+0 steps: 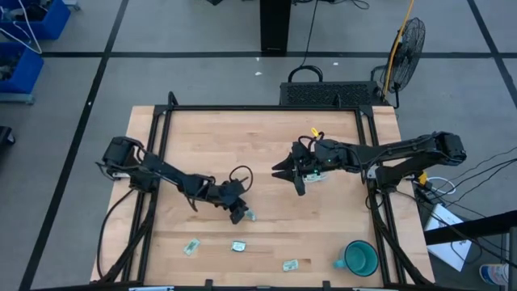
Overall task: Pick and place Stevia / Truvia into bins
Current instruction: Put the green stevia packet into the transparent bin
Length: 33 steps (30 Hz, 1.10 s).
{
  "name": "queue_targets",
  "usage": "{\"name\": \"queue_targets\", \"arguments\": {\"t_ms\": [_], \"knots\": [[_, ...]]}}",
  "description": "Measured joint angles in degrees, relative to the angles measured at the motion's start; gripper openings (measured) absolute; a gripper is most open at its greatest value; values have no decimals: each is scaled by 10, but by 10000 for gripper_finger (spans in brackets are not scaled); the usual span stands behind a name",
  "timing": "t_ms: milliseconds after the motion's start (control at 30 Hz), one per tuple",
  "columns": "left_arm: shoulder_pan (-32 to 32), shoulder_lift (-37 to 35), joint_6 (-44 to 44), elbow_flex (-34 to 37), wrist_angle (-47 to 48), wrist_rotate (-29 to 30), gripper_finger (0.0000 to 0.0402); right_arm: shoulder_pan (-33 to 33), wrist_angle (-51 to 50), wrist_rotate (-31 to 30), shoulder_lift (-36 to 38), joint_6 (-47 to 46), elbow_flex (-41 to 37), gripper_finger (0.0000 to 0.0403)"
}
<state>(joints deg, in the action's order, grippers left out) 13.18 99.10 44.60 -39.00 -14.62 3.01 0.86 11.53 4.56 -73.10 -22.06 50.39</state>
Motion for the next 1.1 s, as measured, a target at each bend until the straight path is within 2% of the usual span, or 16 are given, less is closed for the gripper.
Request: {"name": "queue_targets", "arguments": {"t_ms": [400, 767, 867, 1033, 1100], "knots": [[-6, 1, -14, 0, -6, -36, 140, 0, -2, 0, 0, 1, 0, 110], [-6, 18, -23, -2, -17, -34, 137, 0, -2, 0, 0, 2, 0, 110], [-6, 19, -26, -2, -15, -38, 110, 0, -7, 0, 0, 2, 0, 110], [-6, 20, -38, -1, -15, -40, 23, 0, -7, 0, 0, 2, 0, 110], [-7, 21, -31, -1, -19, -40, 9, 0, -7, 0, 0, 2, 0, 110]]}}
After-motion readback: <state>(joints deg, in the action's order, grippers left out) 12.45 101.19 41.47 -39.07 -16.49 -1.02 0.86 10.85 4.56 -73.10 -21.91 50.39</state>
